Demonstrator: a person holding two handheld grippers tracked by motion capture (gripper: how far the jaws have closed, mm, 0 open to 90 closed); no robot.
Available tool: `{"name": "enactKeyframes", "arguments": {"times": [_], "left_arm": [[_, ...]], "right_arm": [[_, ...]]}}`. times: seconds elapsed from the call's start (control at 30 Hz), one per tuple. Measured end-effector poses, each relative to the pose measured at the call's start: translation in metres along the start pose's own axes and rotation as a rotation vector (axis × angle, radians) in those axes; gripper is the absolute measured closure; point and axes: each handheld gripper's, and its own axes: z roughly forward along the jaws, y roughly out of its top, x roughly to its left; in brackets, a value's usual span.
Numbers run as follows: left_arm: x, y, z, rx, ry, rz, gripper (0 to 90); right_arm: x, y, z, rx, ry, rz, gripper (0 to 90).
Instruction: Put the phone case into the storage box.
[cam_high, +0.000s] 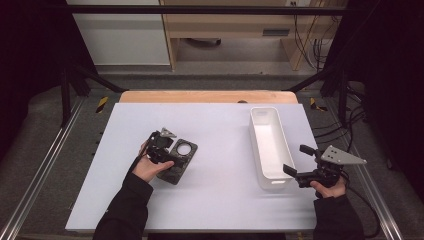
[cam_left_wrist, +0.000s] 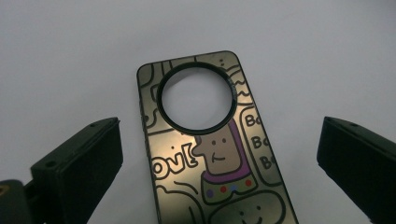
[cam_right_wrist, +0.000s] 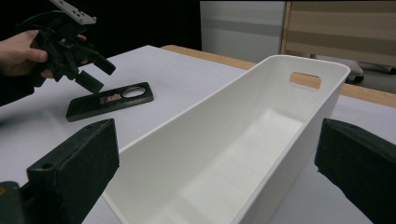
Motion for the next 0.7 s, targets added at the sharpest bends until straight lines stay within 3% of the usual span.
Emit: {"name": "enactKeyframes", "arguments": {"times": [0.5, 0.7], "left_arm": [[-0.002, -0.003, 0.015, 0.075, 0.027, 0.005, 0.3], [-0.002, -0.006, 0.02, 0.071, 0.033, -0.007, 2.1]], "right_arm": [[0.0, 0.0, 0.0, 0.001, 0.0, -0.003, 0.5], [0.0, 0.0, 0.0, 0.001, 0.001, -0.003, 0.5]]}}
